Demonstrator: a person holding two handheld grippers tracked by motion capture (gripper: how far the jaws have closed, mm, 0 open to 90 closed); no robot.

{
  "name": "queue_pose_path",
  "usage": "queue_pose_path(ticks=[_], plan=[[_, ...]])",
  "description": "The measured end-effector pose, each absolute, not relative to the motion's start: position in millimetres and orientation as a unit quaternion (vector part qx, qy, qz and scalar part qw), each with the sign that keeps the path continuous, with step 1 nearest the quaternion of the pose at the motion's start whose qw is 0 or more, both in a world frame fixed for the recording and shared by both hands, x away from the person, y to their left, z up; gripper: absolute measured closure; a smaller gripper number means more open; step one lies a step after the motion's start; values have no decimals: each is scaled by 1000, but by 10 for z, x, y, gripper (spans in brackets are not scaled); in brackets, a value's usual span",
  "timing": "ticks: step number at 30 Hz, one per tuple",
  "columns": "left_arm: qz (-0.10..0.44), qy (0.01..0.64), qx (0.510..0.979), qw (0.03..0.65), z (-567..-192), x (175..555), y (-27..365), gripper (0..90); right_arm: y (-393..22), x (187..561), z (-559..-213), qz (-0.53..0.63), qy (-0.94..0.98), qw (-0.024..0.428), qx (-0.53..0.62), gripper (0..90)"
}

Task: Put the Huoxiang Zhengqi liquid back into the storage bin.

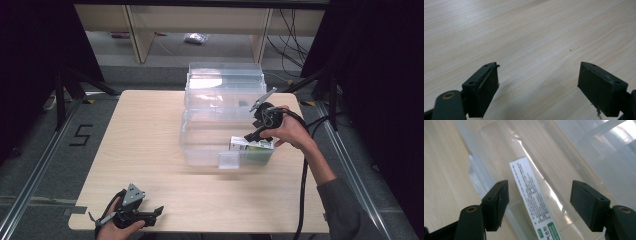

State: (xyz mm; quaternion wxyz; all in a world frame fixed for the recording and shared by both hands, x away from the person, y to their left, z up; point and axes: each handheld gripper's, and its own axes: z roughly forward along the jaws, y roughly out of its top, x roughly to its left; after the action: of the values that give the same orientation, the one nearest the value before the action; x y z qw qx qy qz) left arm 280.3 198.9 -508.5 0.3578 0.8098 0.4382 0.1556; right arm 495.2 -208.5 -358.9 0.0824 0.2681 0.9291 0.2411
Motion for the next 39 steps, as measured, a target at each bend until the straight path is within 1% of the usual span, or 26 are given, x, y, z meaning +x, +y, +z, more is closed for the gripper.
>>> queue_pose_path(ticks=[3, 8, 11, 13, 15, 17, 20, 22, 23, 24, 28, 31, 38, 39], plan=[[156, 435, 813, 354, -5083, 2803, 1997, 162, -2085, 4905, -3577, 251, 923, 79, 282, 319], [157, 433, 812, 358, -5075, 2799, 1993, 162, -2081, 4778, -3559, 295, 901, 93, 305, 299], [158, 433, 812, 359, -5074, 2796, 1991, 162, -2097, 4716, -3548, 298, 893, 89, 326, 291], [158, 434, 811, 358, -5073, 2797, 1994, 162, -2115, 4697, -3560, 311, 892, 96, 313, 290], [162, 438, 808, 360, -5077, 2798, 1987, 162, -2132, 4650, -3546, 309, 885, 98, 335, 285], [155, 433, 813, 356, -5073, 2798, 1995, 162, -2161, 4648, -3570, 333, 884, 110, 310, 284], [162, 439, 807, 360, -5078, 2798, 1985, 162, -2177, 4576, -3557, 336, 878, 103, 324, 279], [159, 435, 809, 363, -5082, 2798, 1985, 162, -2186, 4540, -3576, 343, 876, 112, 322, 272], [160, 437, 806, 364, -5088, 2798, 1980, 162, -2187, 4517, -3576, 343, 875, 106, 325, 270], [157, 440, 805, 365, -5084, 2796, 1977, 162, -2187, 4512, -3602, 354, 871, 117, 320, 266], [160, 438, 806, 365, -5083, 2792, 1974, 161, -2198, 4455, -3652, 361, 864, 121, 330, 256], [158, 439, 806, 365, -5077, 2795, 1978, 161, -2208, 4428, -3667, 358, 865, 113, 332, 249], [157, 435, 809, 363, -5071, 2796, 1984, 162, -2208, 4325, -3712, 369, 857, 118, 340, 246], [160, 439, 802, 372, -5085, 2794, 1967, 161, -2218, 4337, -3727, 374, 859, 124, 326, 245]])
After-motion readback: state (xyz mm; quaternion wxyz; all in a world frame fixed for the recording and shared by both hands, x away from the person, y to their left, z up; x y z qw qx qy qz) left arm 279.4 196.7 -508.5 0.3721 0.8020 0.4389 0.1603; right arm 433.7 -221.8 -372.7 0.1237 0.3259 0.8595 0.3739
